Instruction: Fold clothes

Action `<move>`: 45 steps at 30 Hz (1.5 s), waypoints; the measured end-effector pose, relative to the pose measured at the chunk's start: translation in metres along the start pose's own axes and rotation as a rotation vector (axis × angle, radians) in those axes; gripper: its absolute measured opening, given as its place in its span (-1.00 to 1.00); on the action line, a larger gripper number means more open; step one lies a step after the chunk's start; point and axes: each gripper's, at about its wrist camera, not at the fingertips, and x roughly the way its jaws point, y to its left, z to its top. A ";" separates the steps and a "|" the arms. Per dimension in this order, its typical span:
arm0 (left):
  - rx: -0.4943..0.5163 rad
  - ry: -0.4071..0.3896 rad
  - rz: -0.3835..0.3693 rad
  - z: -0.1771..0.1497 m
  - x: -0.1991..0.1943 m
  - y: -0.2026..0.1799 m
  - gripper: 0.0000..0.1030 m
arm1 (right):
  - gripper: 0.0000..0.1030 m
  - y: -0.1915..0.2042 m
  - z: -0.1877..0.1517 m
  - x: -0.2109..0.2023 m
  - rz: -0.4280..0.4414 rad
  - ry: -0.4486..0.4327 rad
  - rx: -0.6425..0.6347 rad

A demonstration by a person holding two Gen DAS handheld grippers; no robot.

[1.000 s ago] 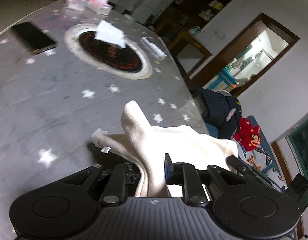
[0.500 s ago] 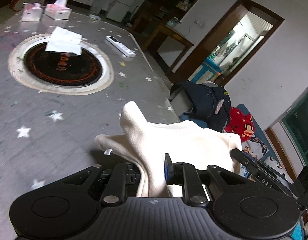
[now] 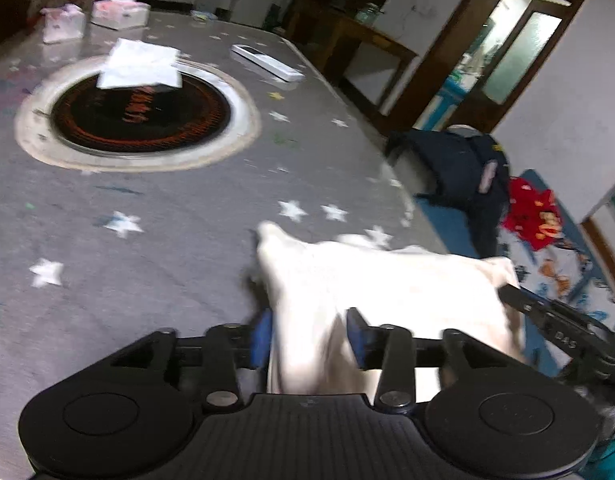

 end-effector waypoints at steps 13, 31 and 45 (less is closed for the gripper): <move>0.059 -0.025 -0.078 0.017 0.006 -0.027 -0.30 | -0.62 0.018 0.011 0.012 0.060 0.005 -0.053; 0.087 0.024 -0.095 0.017 0.047 -0.047 -0.32 | -0.04 0.039 0.012 0.037 0.095 0.061 -0.122; 0.243 0.009 -0.118 -0.038 0.016 -0.071 -0.30 | 0.46 0.076 -0.030 -0.019 0.077 0.011 -0.322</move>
